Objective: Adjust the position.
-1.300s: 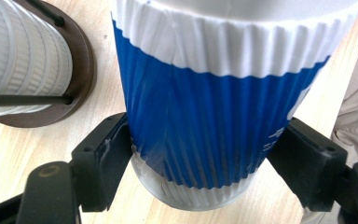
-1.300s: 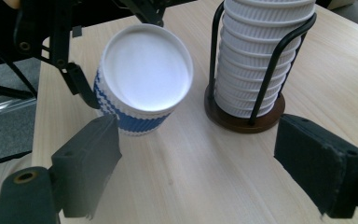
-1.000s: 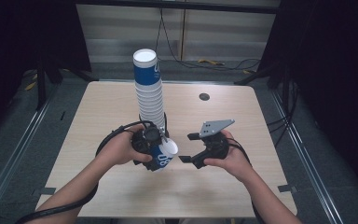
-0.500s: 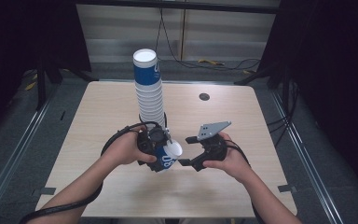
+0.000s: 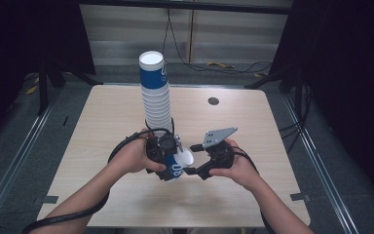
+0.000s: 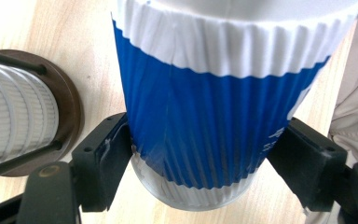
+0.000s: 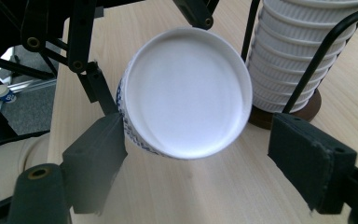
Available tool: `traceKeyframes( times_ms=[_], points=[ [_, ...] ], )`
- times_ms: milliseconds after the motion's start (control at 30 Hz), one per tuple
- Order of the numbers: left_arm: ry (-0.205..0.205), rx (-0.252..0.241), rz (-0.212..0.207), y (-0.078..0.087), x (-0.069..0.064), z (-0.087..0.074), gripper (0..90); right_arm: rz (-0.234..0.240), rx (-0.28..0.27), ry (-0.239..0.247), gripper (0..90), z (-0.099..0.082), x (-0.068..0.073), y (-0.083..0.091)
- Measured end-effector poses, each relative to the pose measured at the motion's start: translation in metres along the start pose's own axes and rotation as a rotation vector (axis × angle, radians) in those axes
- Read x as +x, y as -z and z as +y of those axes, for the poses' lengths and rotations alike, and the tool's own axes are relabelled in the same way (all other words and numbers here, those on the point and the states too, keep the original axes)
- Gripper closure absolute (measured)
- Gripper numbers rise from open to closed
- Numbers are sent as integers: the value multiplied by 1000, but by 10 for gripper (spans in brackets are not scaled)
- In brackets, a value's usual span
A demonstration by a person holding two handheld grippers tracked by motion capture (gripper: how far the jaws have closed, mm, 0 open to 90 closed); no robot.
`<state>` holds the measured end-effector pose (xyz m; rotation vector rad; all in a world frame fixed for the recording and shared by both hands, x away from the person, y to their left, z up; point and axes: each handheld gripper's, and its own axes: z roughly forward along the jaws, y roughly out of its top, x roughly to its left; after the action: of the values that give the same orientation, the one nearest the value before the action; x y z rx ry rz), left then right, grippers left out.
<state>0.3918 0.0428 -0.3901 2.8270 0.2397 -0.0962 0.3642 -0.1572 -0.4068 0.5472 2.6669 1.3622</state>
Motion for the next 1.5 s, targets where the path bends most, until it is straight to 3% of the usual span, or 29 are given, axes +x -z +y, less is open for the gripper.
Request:
traceKeyframes(
  times_ms=[133,767,1100,1200,1300,1367,1433,1500],
  points=[
    [-17,-6,10,-1,-1,1,234,15,-1,10,240,-1,1,-1],
    [-65,-16,26,-2,-2,1,235,38,15,42,301,-1,4,-9],
    [-59,-139,15,2,2,-11,217,12,-2,-22,305,-12,-4,7],
    [-41,-193,-8,3,5,-17,195,1,-17,-25,305,-14,-5,13],
    [-18,-213,-12,3,5,-20,186,-2,-20,-34,304,-16,-7,15],
    [-31,-225,3,2,8,-22,177,-3,-22,-38,304,-19,-6,19],
    [1,-254,-16,1,8,-25,177,-1,-28,-43,304,-20,-7,22],
    [4,-281,-30,0,10,-27,177,-9,-31,-46,303,-21,-7,23]
  ],
)
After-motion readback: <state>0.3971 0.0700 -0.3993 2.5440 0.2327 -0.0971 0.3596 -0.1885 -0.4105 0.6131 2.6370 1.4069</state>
